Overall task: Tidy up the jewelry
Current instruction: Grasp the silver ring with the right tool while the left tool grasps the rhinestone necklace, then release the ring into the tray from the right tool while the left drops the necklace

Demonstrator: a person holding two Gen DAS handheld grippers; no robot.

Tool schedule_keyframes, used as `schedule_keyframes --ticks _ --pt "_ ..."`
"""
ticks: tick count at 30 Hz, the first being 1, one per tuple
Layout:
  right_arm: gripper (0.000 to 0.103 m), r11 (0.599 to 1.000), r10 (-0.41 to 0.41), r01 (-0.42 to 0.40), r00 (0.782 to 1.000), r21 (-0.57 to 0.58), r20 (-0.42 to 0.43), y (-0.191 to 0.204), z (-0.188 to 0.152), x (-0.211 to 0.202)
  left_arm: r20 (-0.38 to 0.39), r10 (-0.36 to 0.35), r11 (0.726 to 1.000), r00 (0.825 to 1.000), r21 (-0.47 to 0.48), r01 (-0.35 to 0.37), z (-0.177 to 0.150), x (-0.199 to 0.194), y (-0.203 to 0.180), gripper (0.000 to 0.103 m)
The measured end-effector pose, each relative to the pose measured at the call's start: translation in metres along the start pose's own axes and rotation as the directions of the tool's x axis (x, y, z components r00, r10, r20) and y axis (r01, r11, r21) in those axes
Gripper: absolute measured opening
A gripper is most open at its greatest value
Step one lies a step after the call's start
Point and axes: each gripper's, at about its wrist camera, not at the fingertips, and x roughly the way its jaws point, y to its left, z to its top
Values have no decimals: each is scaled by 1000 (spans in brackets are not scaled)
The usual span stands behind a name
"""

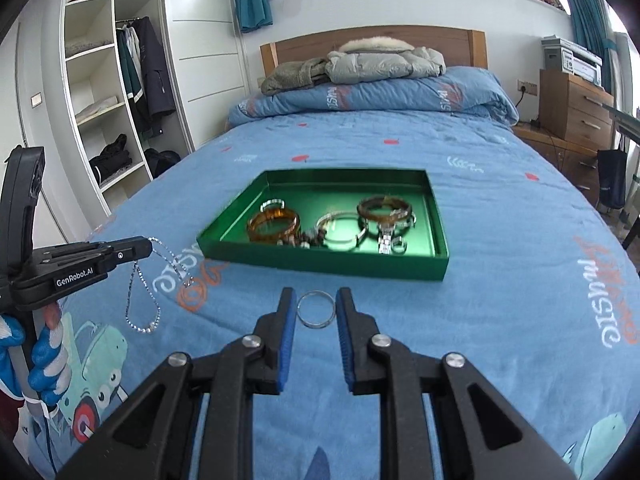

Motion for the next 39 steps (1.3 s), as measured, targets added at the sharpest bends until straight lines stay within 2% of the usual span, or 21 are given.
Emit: schedule_keyframes --ticks 7,10,13,16,19,23,25,31,35,37,39 --pt "19 1000 -8 10 996 -21 88 -12 80 15 82 -20 999 996 29 18 93 18 -14 2" --pt "19 1000 6 -6 996 0 91 -20 109 39 80 -20 999 997 30 18 120 45 -21 2" --pt "19 1000 13 -15 998 26 69 -29 125 72 45 -16 999 999 30 15 135 81 -30 2" --pt "19 997 32 -33 999 68 18 -42 130 111 -1 0 999 1000 48 0 137 120 -40 2" --pt "19 996 20 -14 998 90 -66 -56 126 155 -35 26 998 999 57 -24 133 152 -43 2" --pt "19 995 -1 17 986 96 -167 -71 117 199 -98 69 998 993 -4 -70 123 187 -24 2" --pt "19 997 -1 18 977 78 -212 -70 113 215 -139 102 994 985 -23 -107 115 203 -13 2" --pt "19 1000 0 -8 953 -25 -303 -46 107 253 -227 141 987 964 -38 -153 89 229 6 2" --pt "20 995 -45 14 944 -98 -327 -31 105 260 -237 115 988 965 -77 -137 85 228 12 3" --pt "25 994 -53 19 941 -104 -333 -30 105 260 -230 92 990 969 -80 -113 88 224 12 14" --pt "31 995 -51 23 947 -93 -317 -31 107 253 -210 94 992 973 -64 -110 89 213 9 37"
